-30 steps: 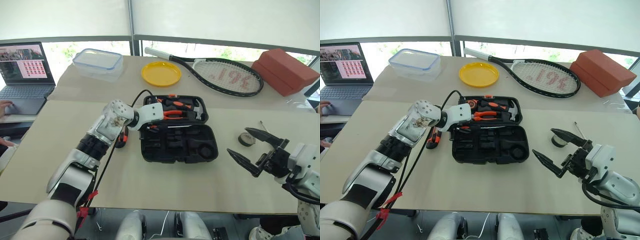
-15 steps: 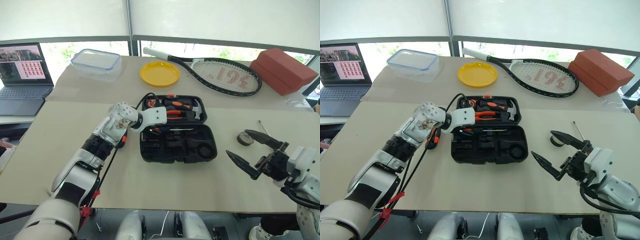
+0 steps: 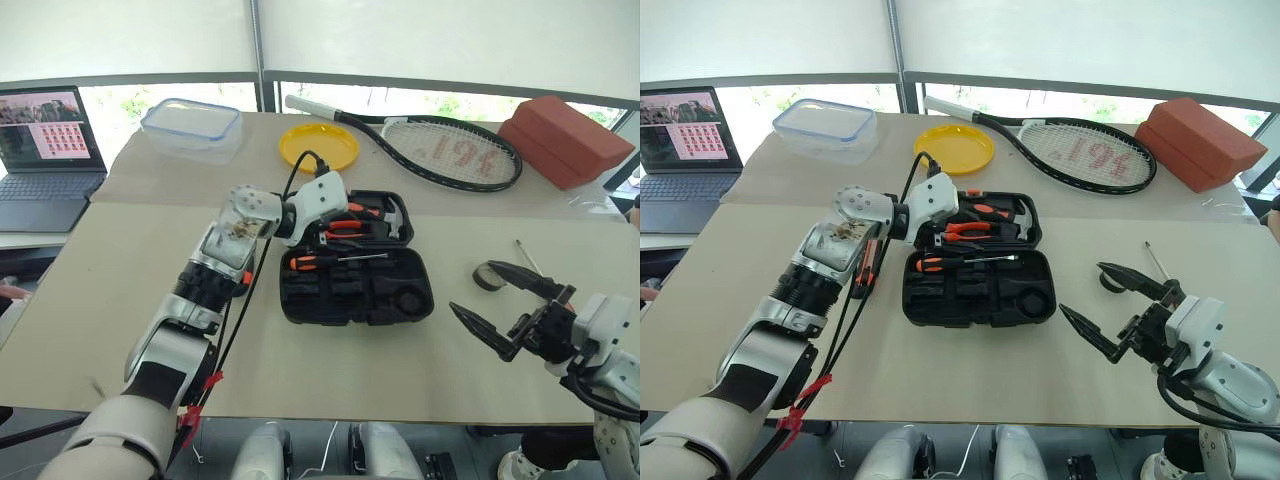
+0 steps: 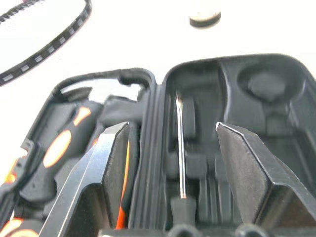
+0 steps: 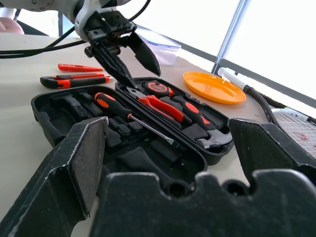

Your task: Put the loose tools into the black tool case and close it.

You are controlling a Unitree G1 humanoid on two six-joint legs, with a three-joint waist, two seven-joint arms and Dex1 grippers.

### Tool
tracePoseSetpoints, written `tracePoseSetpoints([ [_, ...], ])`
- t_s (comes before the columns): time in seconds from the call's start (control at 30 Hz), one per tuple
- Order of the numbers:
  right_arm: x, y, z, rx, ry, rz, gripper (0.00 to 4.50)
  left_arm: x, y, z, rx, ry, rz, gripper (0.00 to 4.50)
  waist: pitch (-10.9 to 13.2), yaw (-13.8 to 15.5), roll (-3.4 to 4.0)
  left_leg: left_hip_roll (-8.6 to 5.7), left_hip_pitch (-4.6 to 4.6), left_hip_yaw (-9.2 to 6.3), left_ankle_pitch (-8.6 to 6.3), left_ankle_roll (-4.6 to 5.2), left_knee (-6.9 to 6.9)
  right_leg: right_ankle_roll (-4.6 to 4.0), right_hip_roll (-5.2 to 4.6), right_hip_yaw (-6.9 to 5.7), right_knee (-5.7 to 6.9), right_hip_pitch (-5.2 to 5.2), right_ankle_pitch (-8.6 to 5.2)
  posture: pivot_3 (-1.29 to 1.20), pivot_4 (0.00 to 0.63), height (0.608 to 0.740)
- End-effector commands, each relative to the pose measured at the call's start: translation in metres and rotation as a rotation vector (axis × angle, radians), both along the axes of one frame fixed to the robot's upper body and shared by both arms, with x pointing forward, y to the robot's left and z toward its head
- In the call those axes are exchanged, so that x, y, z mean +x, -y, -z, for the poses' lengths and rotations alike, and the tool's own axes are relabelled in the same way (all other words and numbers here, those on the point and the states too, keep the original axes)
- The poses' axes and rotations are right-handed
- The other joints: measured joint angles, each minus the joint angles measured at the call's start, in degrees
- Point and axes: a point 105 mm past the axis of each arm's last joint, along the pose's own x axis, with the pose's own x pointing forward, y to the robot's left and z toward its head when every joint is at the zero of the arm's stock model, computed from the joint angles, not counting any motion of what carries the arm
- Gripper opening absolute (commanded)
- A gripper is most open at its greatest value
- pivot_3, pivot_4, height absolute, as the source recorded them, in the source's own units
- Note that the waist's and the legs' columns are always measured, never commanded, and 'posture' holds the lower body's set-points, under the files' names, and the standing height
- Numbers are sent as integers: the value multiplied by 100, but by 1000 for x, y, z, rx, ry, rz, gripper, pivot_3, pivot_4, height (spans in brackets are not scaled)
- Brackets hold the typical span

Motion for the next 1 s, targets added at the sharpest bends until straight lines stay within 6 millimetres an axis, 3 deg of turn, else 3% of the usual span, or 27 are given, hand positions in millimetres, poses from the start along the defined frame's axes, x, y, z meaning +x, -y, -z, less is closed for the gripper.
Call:
tracePoseSetpoints([
  [0.03,-2,1,-7,6,37,28,4500,7,-12,13,-145,-74,-79,1534,0,3,0,1,-1,0,1,-2,0,0,0,-1,0,-1,0,0,150,740],
  [0.17,-3,4,-6,6,40,48,4500,11,-18,29,-218,-113,-119,148,0,13,0,-1,-3,-1,1,-2,2,1,-2,-3,1,-2,1,0,150,740],
  [0.2,-3,5,-6,5,40,52,4500,8,-17,36,-205,-124,-107,64,0,21,0,-1,-4,-1,1,-2,2,1,-3,-3,1,-2,1,0,150,740],
  [0.5,-7,9,-6,-3,34,71,4500,1,-15,74,-80,-166,-104,64,0,20,0,-6,-5,0,-1,2,1,3,-6,-5,-3,1,2,0,150,740],
  [0.67,-7,9,-6,-4,29,74,4500,1,-19,105,53,-290,-166,64,-8,21,7,-6,6,-1,-3,6,2,5,-7,-5,-2,16,4,0,150,740],
  [0.8,-8,10,-8,-3,27,82,4500,-3,-19,112,84,-356,-187,64,-51,21,30,-6,10,-3,-5,8,3,7,-7,-3,-2,22,6,0,150,740],
  [0.87,-9,14,-9,-5,27,104,4500,0,-16,100,12,-304,-183,64,-65,19,45,-6,11,-3,-5,8,2,7,-7,-3,-2,23,6,0,150,740],
  [0.97,-12,31,-14,15,27,202,4500,-1,-18,42,-289,-113,-111,64,-69,17,54,-4,9,-1,-5,9,1,7,-9,4,-1,17,6,0,150,740],
  [1.0,-14,37,-15,16,21,229,4500,-5,-24,27,-348,-47,-85,306,-68,15,54,-2,6,-2,-5,8,1,7,-10,5,-1,10,6,0,150,740],
])
